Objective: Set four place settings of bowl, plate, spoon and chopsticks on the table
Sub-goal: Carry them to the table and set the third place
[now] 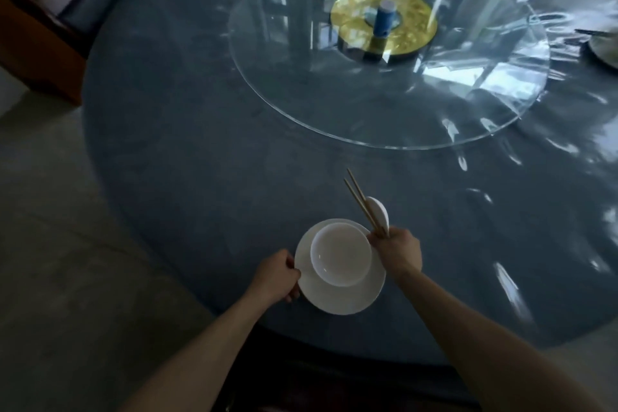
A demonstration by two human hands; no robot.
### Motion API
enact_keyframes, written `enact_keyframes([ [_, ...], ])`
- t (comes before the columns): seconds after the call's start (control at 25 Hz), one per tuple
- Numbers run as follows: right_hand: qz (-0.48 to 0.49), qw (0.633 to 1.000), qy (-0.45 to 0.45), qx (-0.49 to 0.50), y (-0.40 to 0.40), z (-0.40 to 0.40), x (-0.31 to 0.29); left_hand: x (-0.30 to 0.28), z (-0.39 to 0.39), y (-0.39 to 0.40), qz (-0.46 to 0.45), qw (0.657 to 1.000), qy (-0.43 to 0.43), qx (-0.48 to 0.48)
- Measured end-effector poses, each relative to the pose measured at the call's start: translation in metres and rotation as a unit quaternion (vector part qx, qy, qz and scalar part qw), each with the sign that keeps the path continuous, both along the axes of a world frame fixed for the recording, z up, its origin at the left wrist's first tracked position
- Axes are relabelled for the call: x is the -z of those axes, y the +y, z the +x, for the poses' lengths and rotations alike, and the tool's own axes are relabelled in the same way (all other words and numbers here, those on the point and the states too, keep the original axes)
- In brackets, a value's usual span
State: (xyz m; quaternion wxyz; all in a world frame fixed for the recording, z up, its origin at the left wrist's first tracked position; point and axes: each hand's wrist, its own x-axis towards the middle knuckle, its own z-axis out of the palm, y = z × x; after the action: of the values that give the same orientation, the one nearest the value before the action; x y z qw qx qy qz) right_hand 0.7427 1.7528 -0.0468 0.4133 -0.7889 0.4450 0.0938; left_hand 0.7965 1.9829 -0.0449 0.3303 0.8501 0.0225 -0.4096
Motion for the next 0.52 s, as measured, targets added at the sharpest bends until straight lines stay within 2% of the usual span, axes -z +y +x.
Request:
enact_keyframes([
  [0.2,-0.010,1.000,-0.015,0.020,0.003,-0.001,-0.004,-0.004,0.003,-0.004,0.003,1.000,0.006,0.017],
  [0.28,-0.042,0.999,-0.017,0.014,0.001,-0.009,-0.015,-0.007,0.003,-0.003,0.026,0.999,-0.009,0.039],
  [0.36,-0.130,0.991,0.004,-0.030,0.000,-0.020,-0.028,-0.017,0.001,0.001,0.090,0.988,-0.101,0.070],
  [0.4,-0.183,0.981,0.016,-0.070,-0.001,-0.027,-0.035,-0.024,-0.002,-0.001,0.093,0.980,-0.164,0.065],
  [0.48,-0.249,0.955,0.026,-0.159,-0.002,-0.039,-0.050,-0.048,-0.019,-0.017,0.015,0.970,-0.238,0.045],
  [0.52,-0.262,0.945,0.029,-0.193,0.000,-0.043,-0.057,-0.062,-0.030,-0.033,-0.033,0.970,-0.236,0.052],
])
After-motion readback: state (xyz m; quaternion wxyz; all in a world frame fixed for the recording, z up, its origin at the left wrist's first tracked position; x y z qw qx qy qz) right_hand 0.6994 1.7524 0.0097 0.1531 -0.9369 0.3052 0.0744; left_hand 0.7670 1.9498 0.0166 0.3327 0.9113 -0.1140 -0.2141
